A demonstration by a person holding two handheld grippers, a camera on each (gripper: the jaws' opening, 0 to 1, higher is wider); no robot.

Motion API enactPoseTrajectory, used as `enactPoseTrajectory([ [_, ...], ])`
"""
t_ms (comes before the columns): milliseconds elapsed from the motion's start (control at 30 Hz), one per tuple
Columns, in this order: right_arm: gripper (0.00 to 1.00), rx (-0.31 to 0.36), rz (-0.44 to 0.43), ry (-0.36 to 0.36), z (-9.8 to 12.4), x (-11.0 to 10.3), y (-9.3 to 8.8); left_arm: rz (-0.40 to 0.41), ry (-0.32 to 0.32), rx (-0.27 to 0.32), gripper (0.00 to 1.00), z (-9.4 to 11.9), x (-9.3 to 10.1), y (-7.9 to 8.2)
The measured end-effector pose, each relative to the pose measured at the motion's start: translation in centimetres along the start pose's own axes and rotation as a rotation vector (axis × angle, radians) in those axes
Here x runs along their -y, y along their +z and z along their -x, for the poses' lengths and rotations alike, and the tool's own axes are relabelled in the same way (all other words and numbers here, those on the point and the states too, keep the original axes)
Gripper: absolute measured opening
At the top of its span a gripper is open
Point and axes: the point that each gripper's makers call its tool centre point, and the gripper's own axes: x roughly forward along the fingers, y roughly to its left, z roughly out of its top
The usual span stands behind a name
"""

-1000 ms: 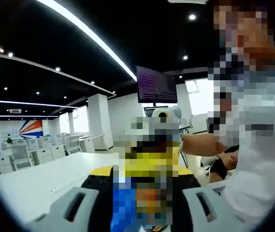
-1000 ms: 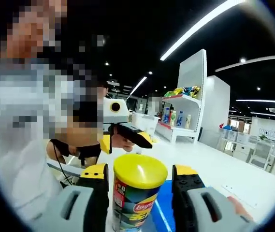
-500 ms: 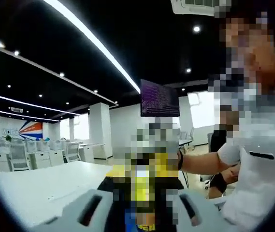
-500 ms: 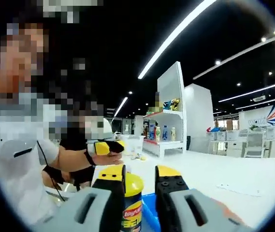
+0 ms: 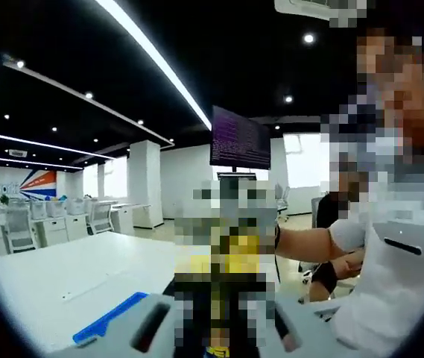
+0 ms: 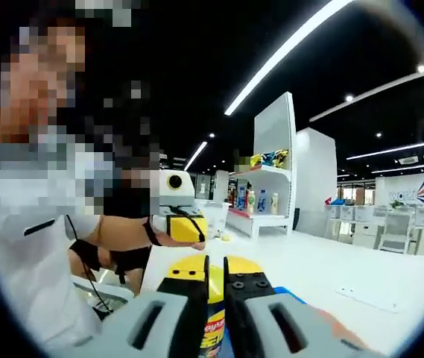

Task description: Open the lid of the chip container on the table, take out the chips, place them into the box in front of the container, and close the lid

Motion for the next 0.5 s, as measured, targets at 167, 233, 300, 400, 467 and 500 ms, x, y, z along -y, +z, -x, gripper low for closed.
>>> enactPoseTrajectory([
  [167,0.02,-0.03,0.003,0.018,-0.4,-0.4,-0.6,0.013,-0.006,-0.062,0.02,-0.5,0.5,-0.9],
  [233,0.02,-0.042,0.005,0.021,-0.6,-0.4,-0.9,0.009,-0.006,-0.082,0.02,-0.6,0.5,-1.2],
  [300,0.02,-0.049,0.006,0.02,-0.7,-0.4,-1.1,0.01,-0.006,-0.089,0.02,-0.6,0.6,-1.3],
  [400,0.02,-0.064,0.005,0.03,-1.0,-0.6,-1.5,0.016,-0.009,-0.094,0.02,-0.5,0.6,-1.4],
  [467,0.02,-0.078,0.007,0.037,-1.1,-0.8,-1.7,0.015,-0.006,-0.098,0.02,-0.5,0.6,-1.4],
  [500,0.02,-0.081,0.008,0.04,-1.2,-0.9,-1.7,0.012,-0.002,-0.103,0.02,-0.5,0.5,-1.5],
])
